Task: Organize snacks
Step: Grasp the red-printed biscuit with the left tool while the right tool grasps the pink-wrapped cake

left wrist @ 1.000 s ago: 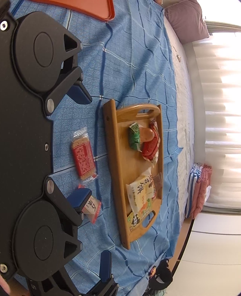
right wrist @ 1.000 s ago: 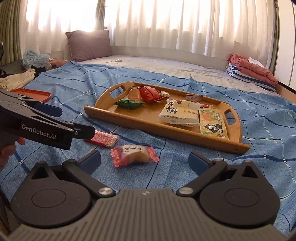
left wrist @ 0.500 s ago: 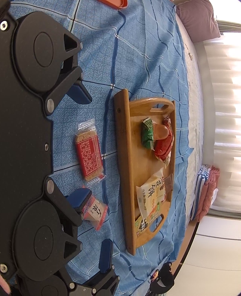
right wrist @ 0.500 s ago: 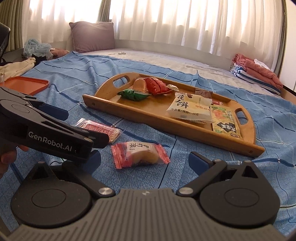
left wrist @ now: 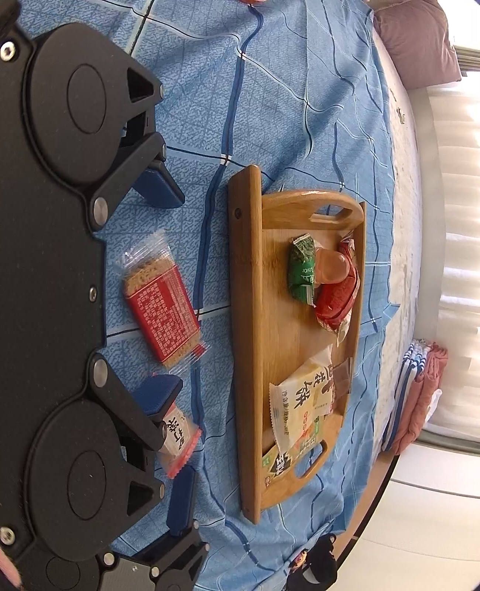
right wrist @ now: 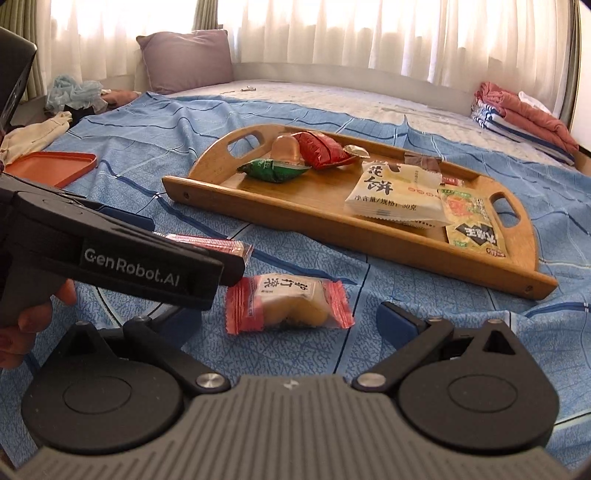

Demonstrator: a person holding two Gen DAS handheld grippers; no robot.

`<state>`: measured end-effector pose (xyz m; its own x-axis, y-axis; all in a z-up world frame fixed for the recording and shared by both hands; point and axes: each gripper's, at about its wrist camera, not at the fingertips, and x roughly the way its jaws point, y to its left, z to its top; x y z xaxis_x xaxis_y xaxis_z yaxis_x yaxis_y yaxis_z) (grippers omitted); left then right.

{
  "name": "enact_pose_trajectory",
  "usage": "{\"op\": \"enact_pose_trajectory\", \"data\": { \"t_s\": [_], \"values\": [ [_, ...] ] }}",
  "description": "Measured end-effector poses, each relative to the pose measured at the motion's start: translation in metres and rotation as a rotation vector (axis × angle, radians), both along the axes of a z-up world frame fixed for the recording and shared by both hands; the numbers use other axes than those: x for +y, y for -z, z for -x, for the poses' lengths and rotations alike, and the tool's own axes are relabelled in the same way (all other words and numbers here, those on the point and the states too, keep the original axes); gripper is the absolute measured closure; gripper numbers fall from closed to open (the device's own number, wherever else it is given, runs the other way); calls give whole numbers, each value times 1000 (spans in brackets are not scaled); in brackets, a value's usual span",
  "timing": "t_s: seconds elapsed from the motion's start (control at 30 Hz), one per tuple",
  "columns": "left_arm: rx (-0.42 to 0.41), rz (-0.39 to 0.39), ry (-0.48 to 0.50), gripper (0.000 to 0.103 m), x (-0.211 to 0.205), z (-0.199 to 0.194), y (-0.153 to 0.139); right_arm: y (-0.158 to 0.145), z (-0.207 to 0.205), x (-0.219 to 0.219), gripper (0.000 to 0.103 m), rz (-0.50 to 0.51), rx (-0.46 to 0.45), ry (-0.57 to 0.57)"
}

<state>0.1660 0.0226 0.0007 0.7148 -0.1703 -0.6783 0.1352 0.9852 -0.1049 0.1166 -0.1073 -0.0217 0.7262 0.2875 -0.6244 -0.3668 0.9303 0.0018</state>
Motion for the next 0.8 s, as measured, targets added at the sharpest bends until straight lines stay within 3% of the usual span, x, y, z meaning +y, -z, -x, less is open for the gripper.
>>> {"op": "enact_pose_trajectory", "data": {
  "t_s": [0.23, 0.43, 0.67, 0.8],
  "values": [
    [-20, -15, 19, 16, -2, 0, 2, 4, -2, -2, 0, -18, 15, 2],
    [-36, -71, 52, 22, -7, 3, 4, 5, -2, -3, 0, -21, 12, 4],
    [-53, -75, 82, 55, -6, 8, 0, 5, -1, -3, 0, -27, 9, 5],
    [-46, -66, 81, 67, -3, 9, -2, 6, 0, -3, 0, -28, -2, 6]
  ]
}}
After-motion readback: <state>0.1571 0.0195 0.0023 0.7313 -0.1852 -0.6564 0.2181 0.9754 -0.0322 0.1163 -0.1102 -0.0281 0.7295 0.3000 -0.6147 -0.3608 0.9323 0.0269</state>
